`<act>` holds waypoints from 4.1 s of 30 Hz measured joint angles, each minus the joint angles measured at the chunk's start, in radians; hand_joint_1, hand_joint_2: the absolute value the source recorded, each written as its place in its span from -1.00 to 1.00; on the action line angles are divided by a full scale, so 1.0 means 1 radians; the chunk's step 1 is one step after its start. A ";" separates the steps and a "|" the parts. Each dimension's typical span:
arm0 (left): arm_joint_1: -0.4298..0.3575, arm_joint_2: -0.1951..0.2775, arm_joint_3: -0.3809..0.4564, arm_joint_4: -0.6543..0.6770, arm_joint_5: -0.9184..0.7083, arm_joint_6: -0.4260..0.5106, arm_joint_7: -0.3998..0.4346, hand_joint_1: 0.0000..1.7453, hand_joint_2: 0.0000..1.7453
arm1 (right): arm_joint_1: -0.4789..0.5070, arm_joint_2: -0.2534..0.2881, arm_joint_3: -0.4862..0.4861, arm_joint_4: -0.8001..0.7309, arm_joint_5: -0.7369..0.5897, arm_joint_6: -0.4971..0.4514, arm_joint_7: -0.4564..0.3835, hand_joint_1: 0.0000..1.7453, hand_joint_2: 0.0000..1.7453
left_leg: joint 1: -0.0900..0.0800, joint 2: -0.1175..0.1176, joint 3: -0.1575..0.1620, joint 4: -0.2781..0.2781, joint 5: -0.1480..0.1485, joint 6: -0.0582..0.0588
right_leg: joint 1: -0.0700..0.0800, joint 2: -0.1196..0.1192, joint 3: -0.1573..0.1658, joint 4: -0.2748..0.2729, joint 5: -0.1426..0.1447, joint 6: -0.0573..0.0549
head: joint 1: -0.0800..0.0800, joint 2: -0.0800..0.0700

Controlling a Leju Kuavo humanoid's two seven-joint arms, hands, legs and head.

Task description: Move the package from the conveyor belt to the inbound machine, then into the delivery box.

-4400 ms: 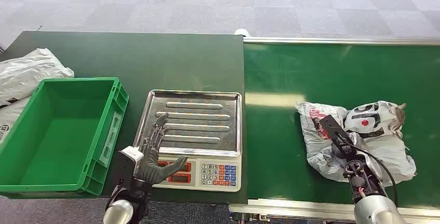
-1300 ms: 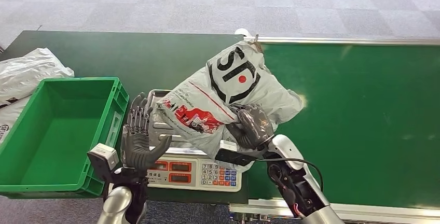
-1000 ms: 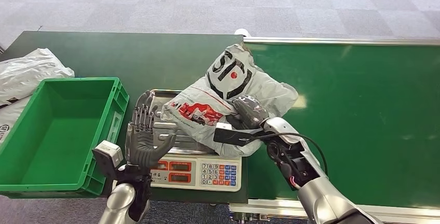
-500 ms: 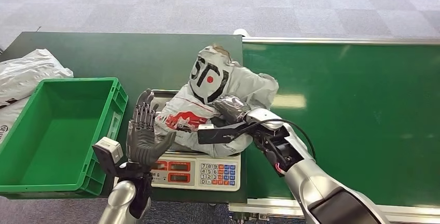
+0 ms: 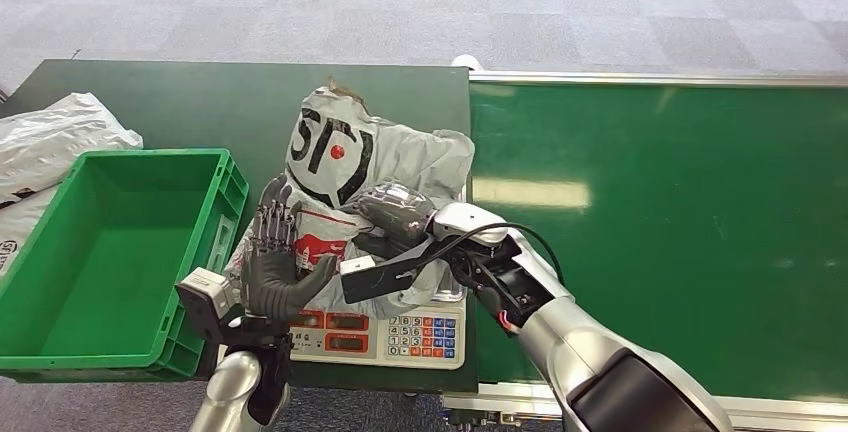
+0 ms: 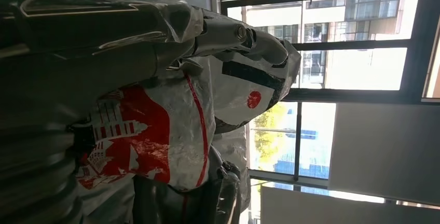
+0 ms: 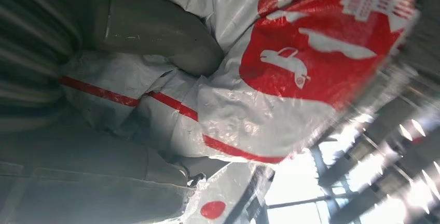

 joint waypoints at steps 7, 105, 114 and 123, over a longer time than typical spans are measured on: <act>0.003 0.001 -0.001 0.000 0.006 0.009 -0.014 -1.00 1.00 | 0.001 0.000 0.052 -0.035 -0.084 0.022 0.012 0.69 1.00 | 0.000 0.000 0.000 0.000 0.000 0.000 | 0.000 0.000 0.000 0.000 0.000 0.000 | 0.000 0.000; -0.020 0.035 -0.196 0.072 -0.901 0.125 0.242 -1.00 1.00 | 0.535 -0.259 -0.615 -0.466 -0.817 0.006 0.061 -1.00 1.00 | 0.000 0.000 -0.001 0.000 0.000 0.000 | -0.001 0.000 -0.001 0.000 0.000 0.000 | 0.000 0.000; -0.042 0.044 -0.218 0.135 -0.905 0.078 0.258 -1.00 1.00 | 0.555 -0.262 -0.614 -0.480 -0.815 0.006 0.071 -1.00 1.00 | 0.000 0.000 -0.001 0.000 0.000 0.000 | -0.001 0.000 -0.001 0.000 0.000 0.000 | 0.000 0.000; -0.053 0.048 -0.222 0.162 -0.903 0.081 0.254 -1.00 1.00 | 0.560 -0.261 -0.614 -0.491 -0.808 0.009 0.078 -1.00 1.00 | 0.000 0.000 -0.001 0.000 0.000 0.000 | -0.001 0.000 -0.001 0.000 0.000 0.000 | 0.000 0.000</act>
